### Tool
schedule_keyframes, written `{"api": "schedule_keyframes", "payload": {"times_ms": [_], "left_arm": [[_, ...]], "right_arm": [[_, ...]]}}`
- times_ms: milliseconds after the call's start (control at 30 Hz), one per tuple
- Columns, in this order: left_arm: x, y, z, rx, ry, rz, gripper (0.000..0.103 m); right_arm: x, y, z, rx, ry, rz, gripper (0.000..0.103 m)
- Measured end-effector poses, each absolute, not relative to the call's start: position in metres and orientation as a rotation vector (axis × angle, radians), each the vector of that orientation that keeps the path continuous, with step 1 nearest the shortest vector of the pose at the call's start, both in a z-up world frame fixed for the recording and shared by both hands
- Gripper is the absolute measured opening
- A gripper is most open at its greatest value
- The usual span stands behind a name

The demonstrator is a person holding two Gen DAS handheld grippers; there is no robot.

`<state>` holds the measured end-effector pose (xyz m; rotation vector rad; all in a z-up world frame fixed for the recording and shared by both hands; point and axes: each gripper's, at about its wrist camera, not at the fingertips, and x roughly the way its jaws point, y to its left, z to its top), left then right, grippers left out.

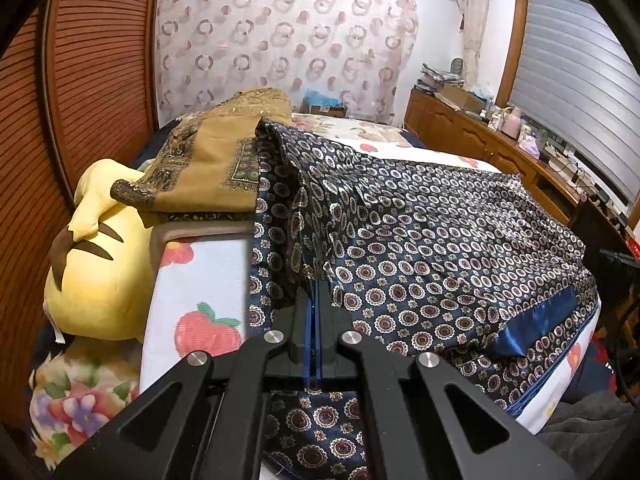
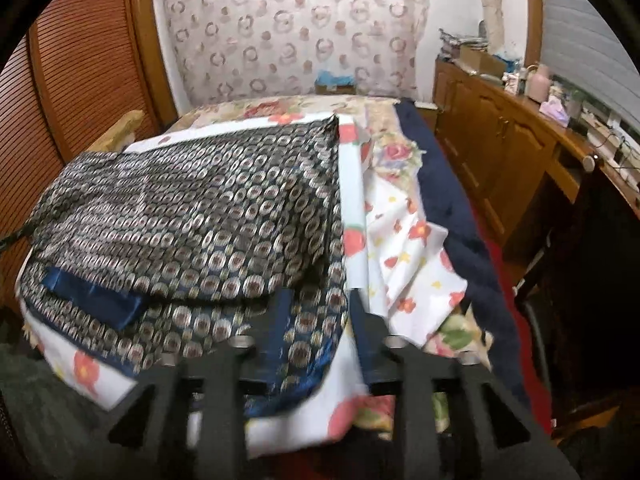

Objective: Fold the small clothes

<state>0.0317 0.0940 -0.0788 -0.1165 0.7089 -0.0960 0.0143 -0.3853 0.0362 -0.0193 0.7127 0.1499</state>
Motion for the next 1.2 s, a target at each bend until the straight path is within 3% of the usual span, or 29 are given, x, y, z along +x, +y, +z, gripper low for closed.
{"api": "schedule_keyframes", "payload": {"times_ms": [267, 300, 333, 367, 633, 1000, 1067, 1133, 1200], "left_arm": [[0.033, 0.09, -0.084, -0.123, 0.722, -0.114, 0.001], [0.032, 0.09, -0.084, -0.125, 0.722, -0.122, 0.001], [0.031, 0.09, -0.084, -0.123, 0.721, -0.137, 0.001], [0.03, 0.088, -0.082, -0.121, 0.716, -0.144, 0.001], [0.018, 0.1, -0.062, -0.116, 0.692, -0.114, 0.001], [0.002, 0.109, -0.086, -0.119, 0.79, -0.088, 0.002], [0.004, 0.109, -0.085, -0.111, 0.788, -0.074, 0.01], [0.004, 0.108, -0.082, -0.104, 0.769, -0.062, 0.04], [0.006, 0.108, -0.08, -0.112, 0.755, -0.064, 0.059]], "right_arm": [[0.059, -0.377, 0.013, 0.02, 0.713, 0.151, 0.039], [0.064, -0.376, 0.01, 0.02, 0.72, 0.149, 0.034], [0.068, -0.376, 0.006, 0.016, 0.723, 0.153, 0.01], [0.07, -0.374, 0.004, 0.004, 0.724, 0.166, 0.002], [0.048, -0.39, 0.029, -0.014, 0.68, 0.198, 0.001], [0.03, -0.391, 0.03, -0.07, 0.714, 0.163, 0.001], [0.033, -0.389, 0.036, -0.06, 0.694, 0.146, 0.005], [0.032, -0.385, 0.042, -0.058, 0.662, 0.131, 0.006], [0.028, -0.376, 0.046, -0.063, 0.631, 0.138, 0.011]]}}
